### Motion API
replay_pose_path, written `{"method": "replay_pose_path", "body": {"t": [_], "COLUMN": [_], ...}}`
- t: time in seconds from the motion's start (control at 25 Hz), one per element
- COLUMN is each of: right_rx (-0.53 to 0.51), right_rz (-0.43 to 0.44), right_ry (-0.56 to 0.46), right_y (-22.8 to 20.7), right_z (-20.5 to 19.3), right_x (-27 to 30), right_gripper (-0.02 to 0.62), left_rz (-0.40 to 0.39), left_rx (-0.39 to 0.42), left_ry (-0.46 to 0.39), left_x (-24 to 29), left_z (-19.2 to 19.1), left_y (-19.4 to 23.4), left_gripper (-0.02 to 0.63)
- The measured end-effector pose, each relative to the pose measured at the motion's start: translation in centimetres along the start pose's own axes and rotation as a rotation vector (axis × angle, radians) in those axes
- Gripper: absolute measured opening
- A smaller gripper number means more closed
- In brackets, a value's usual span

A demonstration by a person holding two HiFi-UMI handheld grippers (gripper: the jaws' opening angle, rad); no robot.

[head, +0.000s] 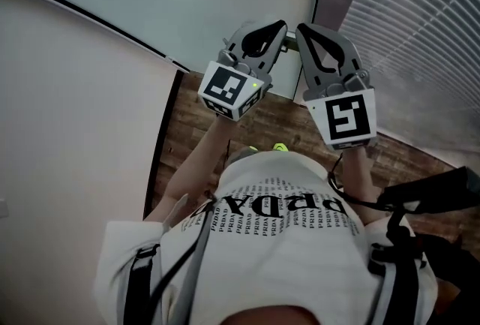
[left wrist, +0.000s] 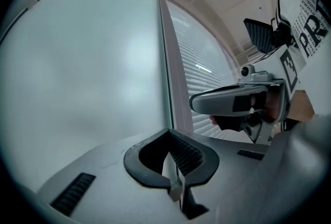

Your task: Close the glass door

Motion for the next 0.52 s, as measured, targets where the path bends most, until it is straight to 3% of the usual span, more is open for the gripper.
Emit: {"method": "replay_pose_path", "body": {"t": [0.28, 0.52], "right_rx": [0.023, -0.051], "right_rz": [0.020, 0.028], "right_ry": [-0.014, 0.023], "right_y": [-0.9, -1.9], "right_z": [0.7, 0.3], "right_x": [-0.3, 0.2], "right_gripper": [-0.002, -0.002], "left_rz": [0.005, 0.034], "left_rx": [-0.040, -0.056], "left_ry": [0.013, 0.021], "left_x": [-0.7, -0.3], "left_z": [-0.3, 0.3], "left_y": [-1.6, -0.9], "left_gripper": [-0.002, -0.002]}}
Point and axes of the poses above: the fingertips, and each gripper's own axes: x forward along the fingers, y to its left, z out of its top, the point moved 6 cm from there along -x, backward along the fingers, and after that the axes turned 1 degree about y, right-handed, at the moved point
